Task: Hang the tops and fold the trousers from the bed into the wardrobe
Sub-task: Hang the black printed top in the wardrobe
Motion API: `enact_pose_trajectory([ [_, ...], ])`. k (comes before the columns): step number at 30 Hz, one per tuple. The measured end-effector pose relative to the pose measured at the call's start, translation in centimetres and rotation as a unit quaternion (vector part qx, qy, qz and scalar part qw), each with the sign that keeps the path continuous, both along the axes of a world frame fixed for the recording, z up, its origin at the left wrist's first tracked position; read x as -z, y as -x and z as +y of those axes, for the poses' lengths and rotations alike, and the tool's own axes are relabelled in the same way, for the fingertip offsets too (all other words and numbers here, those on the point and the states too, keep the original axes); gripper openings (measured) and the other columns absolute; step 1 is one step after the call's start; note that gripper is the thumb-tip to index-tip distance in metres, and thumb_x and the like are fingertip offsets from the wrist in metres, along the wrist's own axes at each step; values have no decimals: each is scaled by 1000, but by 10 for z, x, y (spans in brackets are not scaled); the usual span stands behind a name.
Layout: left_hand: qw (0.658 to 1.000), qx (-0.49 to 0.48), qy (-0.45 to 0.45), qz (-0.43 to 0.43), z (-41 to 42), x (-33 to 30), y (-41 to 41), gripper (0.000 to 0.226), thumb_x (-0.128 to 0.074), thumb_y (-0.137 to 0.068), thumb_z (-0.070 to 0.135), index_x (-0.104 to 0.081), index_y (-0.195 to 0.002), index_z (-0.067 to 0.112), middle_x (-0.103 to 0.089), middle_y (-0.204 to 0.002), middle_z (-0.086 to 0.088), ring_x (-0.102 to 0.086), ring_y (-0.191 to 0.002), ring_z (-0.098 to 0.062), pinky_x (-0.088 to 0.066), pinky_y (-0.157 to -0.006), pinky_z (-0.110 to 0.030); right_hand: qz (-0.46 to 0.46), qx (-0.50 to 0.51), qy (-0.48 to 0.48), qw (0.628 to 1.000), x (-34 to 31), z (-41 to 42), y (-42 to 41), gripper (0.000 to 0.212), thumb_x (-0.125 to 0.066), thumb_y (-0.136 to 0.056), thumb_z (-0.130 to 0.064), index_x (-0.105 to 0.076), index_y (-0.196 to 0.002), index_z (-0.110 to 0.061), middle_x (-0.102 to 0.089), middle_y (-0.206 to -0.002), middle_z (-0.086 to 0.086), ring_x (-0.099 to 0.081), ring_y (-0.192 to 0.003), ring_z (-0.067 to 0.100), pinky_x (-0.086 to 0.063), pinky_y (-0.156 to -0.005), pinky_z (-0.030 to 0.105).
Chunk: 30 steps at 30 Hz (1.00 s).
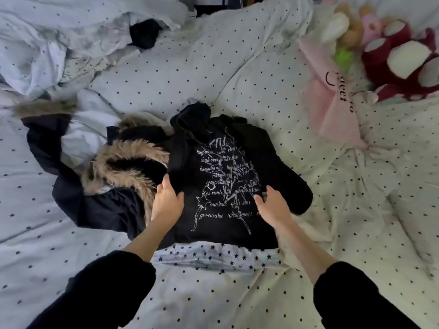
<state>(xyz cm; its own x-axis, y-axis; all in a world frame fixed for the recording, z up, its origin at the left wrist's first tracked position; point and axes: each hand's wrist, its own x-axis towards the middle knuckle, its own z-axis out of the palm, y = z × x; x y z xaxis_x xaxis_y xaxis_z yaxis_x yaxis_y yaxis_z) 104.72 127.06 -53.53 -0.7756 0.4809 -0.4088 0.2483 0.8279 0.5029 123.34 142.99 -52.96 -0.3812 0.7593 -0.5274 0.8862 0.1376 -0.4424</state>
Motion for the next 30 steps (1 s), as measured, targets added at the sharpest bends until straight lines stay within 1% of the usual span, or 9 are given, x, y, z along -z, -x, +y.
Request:
enact_pose_trajectory([
  [6,999,-26,25,-6,5,5,-1,22,-54,-93,21,-61,-105,5,-65,-101,-15,-55,-107,-36,-42,-90,-36,-50,-91,-119,987,6,8,9,26,-43,-98,-30,-64,-100,-15,-67,-94,2,-60,-97,24,-45,-90,41],
  [9,999,7,6,-49,-3,-16,-15,13,-54,-91,20,-52,-81,11,-54,-79,-5,-52,-82,-25,-35,-67,-29,49,-123,-82,988,-9,-1,6,22,-49,-95,-22,-66,-93,-9,-66,-90,3,-63,-87,20,-49,-75,28],
  [11,993,53,33,-95,-16,-28,-27,24,-52,-89,20,-42,-69,12,-45,-68,-1,-43,-64,-16,-31,-58,-28,92,-150,-25,984,-28,-11,-2,21,-52,-94,-16,-66,-87,-2,-64,-84,7,-59,-70,16,-38,-56,14],
  [17,913,167,148,-341,-62,-56,-57,26,-53,-90,19,-58,-110,4,-63,-103,-7,-67,-85,-15,-54,-77,-23,-19,-274,230,934,-61,-39,-48,13,-54,-91,-14,-61,-81,-19,-61,-77,-3,-43,-51,2,-36,-52,14],
  [19,879,210,203,-378,-70,-61,-58,17,-55,-91,18,-60,-101,6,-68,-102,-7,-68,-90,-15,-55,-74,-20,-79,-309,258,912,-66,-41,-53,14,-55,-91,-18,-67,-96,-13,-57,-72,-8,-44,-52,0,-43,-57,15],
  [21,880,234,231,-342,-71,-59,-52,17,-53,-93,24,-63,-95,11,-69,-104,-5,-67,-90,-14,-51,-66,-16,-98,-307,250,913,-66,-39,-51,21,-51,-94,-19,-65,-104,-7,-58,-73,-7,-53,-59,6,-46,-57,14],
  [24,956,159,175,-176,-60,-37,-39,32,-50,-95,33,-61,-110,8,-65,-110,-7,-61,-96,-22,-48,-76,-26,-39,-258,143,955,-52,-26,-31,20,-44,-98,-19,-63,-98,-10,-67,-93,5,-65,-75,16,-51,-66,21],
  [26,991,83,94,-42,-46,-26,-35,34,-49,-95,30,-51,-122,10,-57,-117,-9,-55,-103,-27,-46,-85,-36,1,-223,34,974,-38,-14,-9,25,-42,-99,-21,-61,-112,-11,-66,-107,6,-64,-95,18,-51,-81,27],
  [30,972,150,-20,181,-2,-18,-32,46,-51,-94,23,-39,-138,13,-42,-137,-6,-38,-127,-26,-36,-102,-37,101,-184,-74,975,-13,15,39,32,-44,-98,-18,-53,-127,-10,-57,-124,8,-53,-114,22,-44,-97,36],
])
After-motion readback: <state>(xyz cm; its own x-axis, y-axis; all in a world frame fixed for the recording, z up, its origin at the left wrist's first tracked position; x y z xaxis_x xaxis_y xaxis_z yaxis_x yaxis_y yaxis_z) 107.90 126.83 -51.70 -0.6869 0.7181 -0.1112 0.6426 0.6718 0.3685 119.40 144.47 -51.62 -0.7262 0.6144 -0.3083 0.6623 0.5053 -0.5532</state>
